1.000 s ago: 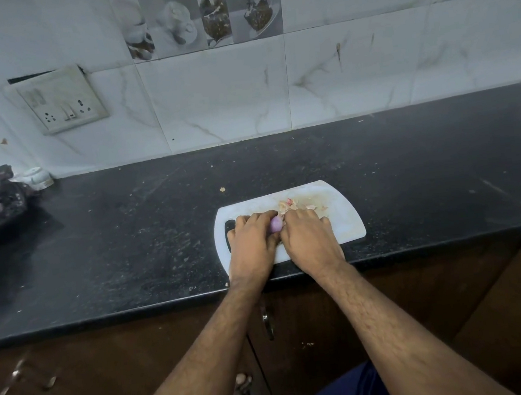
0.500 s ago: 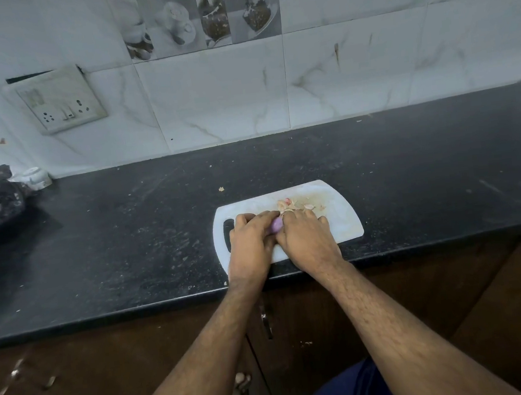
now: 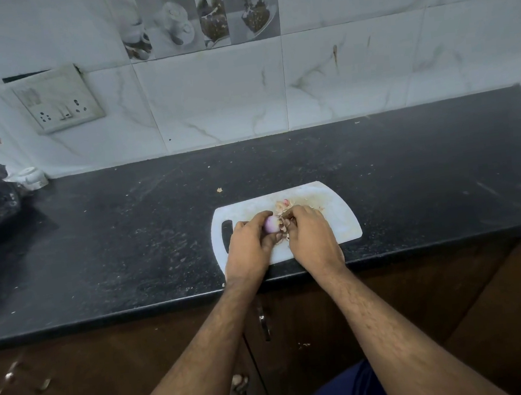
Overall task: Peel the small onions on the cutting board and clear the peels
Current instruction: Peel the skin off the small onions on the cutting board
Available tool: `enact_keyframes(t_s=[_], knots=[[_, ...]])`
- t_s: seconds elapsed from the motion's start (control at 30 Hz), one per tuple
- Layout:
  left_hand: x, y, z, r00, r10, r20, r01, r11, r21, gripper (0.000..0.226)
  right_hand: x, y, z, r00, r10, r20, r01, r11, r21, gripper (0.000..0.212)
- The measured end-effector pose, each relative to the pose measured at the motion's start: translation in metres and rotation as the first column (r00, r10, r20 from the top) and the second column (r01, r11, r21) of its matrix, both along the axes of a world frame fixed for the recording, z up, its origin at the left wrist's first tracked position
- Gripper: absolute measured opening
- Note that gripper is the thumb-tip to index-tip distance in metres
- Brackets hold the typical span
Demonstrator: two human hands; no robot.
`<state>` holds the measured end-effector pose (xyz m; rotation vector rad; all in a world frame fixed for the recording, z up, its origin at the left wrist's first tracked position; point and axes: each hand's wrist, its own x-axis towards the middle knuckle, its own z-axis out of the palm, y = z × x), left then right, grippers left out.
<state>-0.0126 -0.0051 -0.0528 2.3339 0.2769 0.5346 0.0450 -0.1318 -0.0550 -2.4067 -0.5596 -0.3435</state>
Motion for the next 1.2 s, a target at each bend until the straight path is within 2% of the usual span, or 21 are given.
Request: enact_keyframes(t_s=[0.1, 0.17, 0.27, 0.47, 0.6, 0.77, 0.93, 1.0, 1.13, 1.2], knots=[[0.000, 0.000, 0.001, 1.000, 0.012, 0.002, -0.012, 1.000, -0.001, 0.047, 0.002, -0.004, 0.000, 0.998, 0.049, -0.040, -0.043, 0.990, 0.137, 0.028], [-0.001, -0.001, 0.002, 1.000, 0.006, -0.001, -0.006, 1.000, -0.010, 0.047, 0.003, -0.005, 0.002, 0.993, 0.089, -0.071, -0.076, 0.983, 0.169, 0.023], [-0.002, -0.001, 0.002, 1.000, 0.018, -0.007, -0.018, 1.000, -0.002, 0.045, 0.003, -0.004, 0.004, 0.989, 0.102, -0.107, -0.089, 0.989, 0.119, 0.034], [-0.001, 0.000, 0.000, 1.000, 0.023, -0.007, -0.023, 0.999, -0.041, 0.044, 0.004, -0.004, 0.002, 0.995, 0.090, -0.042, -0.090, 0.996, -0.006, 0.019], [0.001, 0.002, -0.001, 1.000, 0.001, -0.021, -0.003, 0.999, -0.051, 0.043, 0.007, -0.006, 0.001, 0.991, 0.129, -0.040, -0.129, 0.992, 0.015, 0.015], [0.004, 0.006, -0.007, 1.000, 0.001, -0.018, -0.001, 0.999, -0.038, 0.049, 0.008, -0.010, 0.003, 0.971, 0.213, -0.111, -0.202, 0.974, 0.103, 0.012], [0.000, 0.001, -0.001, 0.999, 0.018, -0.048, -0.016, 0.999, 0.035, 0.047, 0.008, -0.011, 0.005, 0.965, 0.251, -0.080, -0.245, 0.966, 0.081, 0.013], [0.001, 0.001, -0.002, 0.999, 0.020, -0.050, -0.018, 0.999, 0.038, 0.047, 0.007, -0.010, 0.005, 0.968, 0.239, -0.074, -0.228, 0.965, 0.127, 0.012], [0.004, 0.004, -0.003, 0.996, 0.075, -0.046, -0.074, 0.997, 0.020, 0.049, 0.009, -0.014, 0.004, 0.988, 0.100, -0.117, -0.038, 0.897, 0.441, 0.013], [0.003, 0.003, -0.001, 0.996, 0.074, -0.044, -0.074, 0.997, -0.001, 0.050, 0.011, -0.016, 0.003, 0.993, 0.070, -0.091, -0.025, 0.907, 0.421, 0.010]])
